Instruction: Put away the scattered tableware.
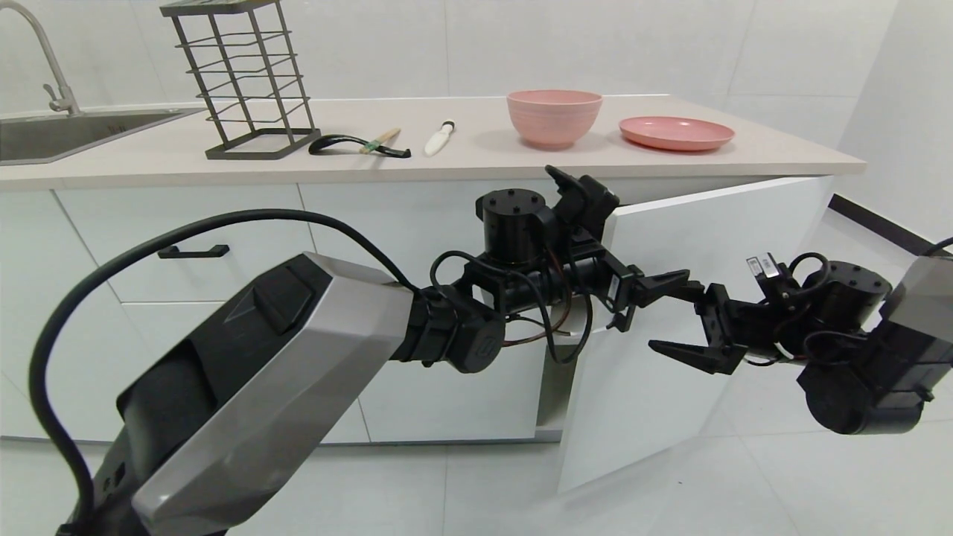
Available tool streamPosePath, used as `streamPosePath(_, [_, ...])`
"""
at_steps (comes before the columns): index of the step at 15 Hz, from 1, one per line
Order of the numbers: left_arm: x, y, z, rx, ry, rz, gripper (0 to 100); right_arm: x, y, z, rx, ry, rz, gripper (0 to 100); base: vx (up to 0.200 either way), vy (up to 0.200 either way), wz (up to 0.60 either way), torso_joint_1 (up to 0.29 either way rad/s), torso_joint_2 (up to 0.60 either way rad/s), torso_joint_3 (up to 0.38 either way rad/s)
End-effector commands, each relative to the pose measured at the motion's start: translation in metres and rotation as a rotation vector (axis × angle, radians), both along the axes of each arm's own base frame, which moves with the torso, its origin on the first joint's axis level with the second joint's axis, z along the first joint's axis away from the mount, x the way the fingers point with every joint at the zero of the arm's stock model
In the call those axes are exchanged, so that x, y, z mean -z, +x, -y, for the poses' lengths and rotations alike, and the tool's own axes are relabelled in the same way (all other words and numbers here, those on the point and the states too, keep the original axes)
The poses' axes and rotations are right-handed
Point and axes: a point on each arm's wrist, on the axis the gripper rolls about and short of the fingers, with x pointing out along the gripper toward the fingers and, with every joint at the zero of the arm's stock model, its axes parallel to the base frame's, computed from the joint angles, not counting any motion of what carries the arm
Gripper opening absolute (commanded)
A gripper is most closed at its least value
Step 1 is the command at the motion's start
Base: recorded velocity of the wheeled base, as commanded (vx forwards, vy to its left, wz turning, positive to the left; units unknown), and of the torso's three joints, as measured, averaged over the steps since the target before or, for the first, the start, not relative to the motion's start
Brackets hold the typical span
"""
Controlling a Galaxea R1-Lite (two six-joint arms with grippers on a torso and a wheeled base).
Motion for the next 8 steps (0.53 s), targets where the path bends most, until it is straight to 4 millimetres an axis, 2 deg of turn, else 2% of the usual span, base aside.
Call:
streamPosePath(1, [-0.002,-0.004,0.003,0.010,-0.004,0.003,100,0.008,-0.004,0.008,0.029,0.000,-0.032,100,0.000,0.000,0.00,0.000,0.00,0.000])
streamPosePath(3, [-0.002,-0.003,0.002,0.006,-0.007,0.007,100,0.009,-0.025,0.005,0.038,-0.009,-0.059,100,0.000,0.000,0.00,0.000,0.00,0.000])
streamPosePath(4, [-0.002,-0.003,0.002,-0.011,-0.008,0.006,100,0.005,-0.042,0.005,0.087,-0.018,-0.072,100,0.000,0.000,0.00,0.000,0.00,0.000])
streamPosePath(6, [-0.001,-0.003,0.003,-0.086,-0.005,-0.003,100,-0.017,-0.087,0.005,0.237,-0.043,-0.072,100,0.000,0.000,0.00,0.000,0.00,0.000])
streamPosePath(7, [-0.001,-0.005,0.005,-0.092,-0.004,-0.005,100,-0.022,-0.095,0.005,0.251,-0.045,-0.064,100,0.000,0.000,0.00,0.000,0.00,0.000])
streamPosePath(8, [0.000,-0.008,0.008,-0.109,-0.001,-0.010,100,-0.038,-0.122,0.003,0.279,-0.045,-0.038,100,0.000,0.000,0.00,0.000,0.00,0.000])
